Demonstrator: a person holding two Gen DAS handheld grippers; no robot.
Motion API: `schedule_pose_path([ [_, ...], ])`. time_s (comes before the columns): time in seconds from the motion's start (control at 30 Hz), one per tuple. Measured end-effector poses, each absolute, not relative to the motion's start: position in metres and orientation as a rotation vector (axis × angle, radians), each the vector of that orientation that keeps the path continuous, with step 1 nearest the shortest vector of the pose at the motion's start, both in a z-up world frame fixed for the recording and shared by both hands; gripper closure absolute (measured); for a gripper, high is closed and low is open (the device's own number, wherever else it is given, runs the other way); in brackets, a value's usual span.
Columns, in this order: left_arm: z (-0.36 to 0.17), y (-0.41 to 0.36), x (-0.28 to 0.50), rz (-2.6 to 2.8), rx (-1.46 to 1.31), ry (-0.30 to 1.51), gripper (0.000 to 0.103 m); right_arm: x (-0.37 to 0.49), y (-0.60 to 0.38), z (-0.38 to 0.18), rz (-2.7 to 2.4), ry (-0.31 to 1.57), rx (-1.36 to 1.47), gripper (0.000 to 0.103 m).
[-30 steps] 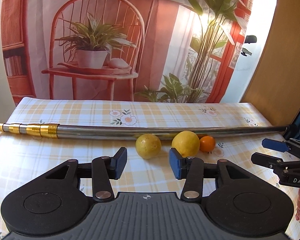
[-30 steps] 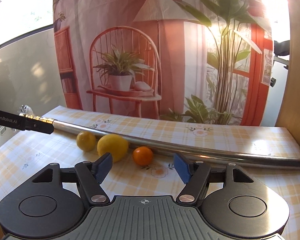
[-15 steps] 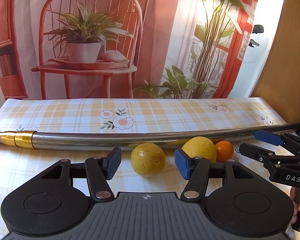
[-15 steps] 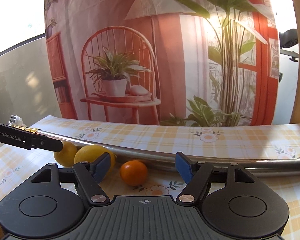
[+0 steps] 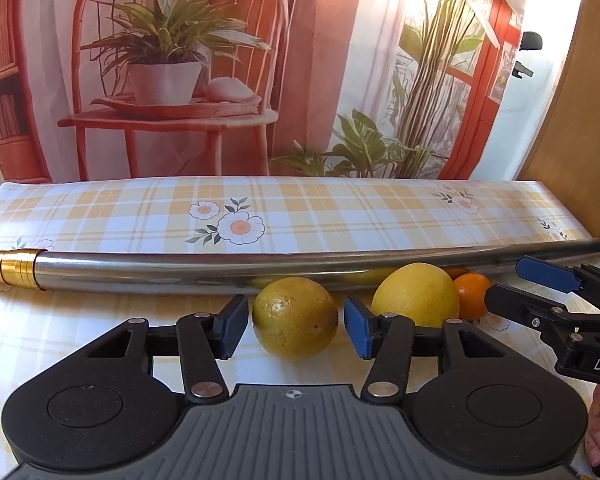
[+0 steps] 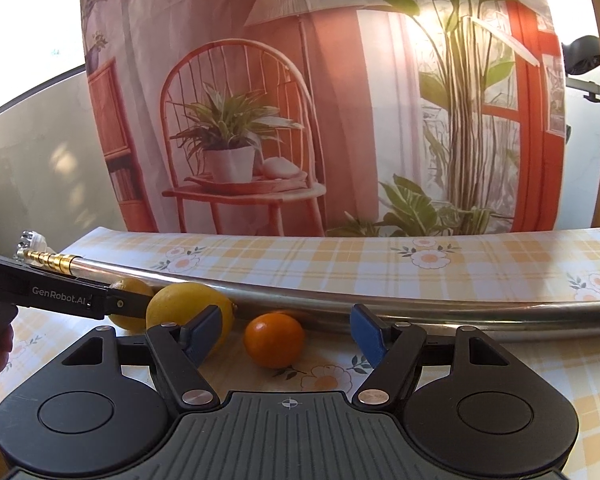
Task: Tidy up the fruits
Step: 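Lower the left gripper onto a small yellow-green lemon and close on it, then grasp a mandarin with the right gripper while the left gripper holds the lemon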
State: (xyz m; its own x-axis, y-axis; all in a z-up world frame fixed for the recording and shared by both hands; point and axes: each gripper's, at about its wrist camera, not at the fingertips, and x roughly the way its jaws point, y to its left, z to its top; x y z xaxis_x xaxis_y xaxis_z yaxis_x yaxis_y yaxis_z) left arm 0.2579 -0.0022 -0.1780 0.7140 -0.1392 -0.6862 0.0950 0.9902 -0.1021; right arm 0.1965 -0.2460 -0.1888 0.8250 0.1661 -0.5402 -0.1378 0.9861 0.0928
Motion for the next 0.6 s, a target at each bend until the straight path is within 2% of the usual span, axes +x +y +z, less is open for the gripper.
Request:
schedule_pose_path([
  [0.03,-0.18,-0.002,0.259,-0.127,-0.061,0.768,0.054,0.196,-0.246,-0.189,0.159,0.578,0.054,0.036],
  [0.37,-0.178,-0.003,0.24,-0.125,-0.016,0.767,0.055,0.202,-0.244,-0.194,0.168,0.612,0.076,0.04],
  [0.6,-0.177,0.007,0.208,-0.119,-0.006,0.758,0.055,0.207,-0.234,-0.199,0.161,0.641,0.061,0.046],
])
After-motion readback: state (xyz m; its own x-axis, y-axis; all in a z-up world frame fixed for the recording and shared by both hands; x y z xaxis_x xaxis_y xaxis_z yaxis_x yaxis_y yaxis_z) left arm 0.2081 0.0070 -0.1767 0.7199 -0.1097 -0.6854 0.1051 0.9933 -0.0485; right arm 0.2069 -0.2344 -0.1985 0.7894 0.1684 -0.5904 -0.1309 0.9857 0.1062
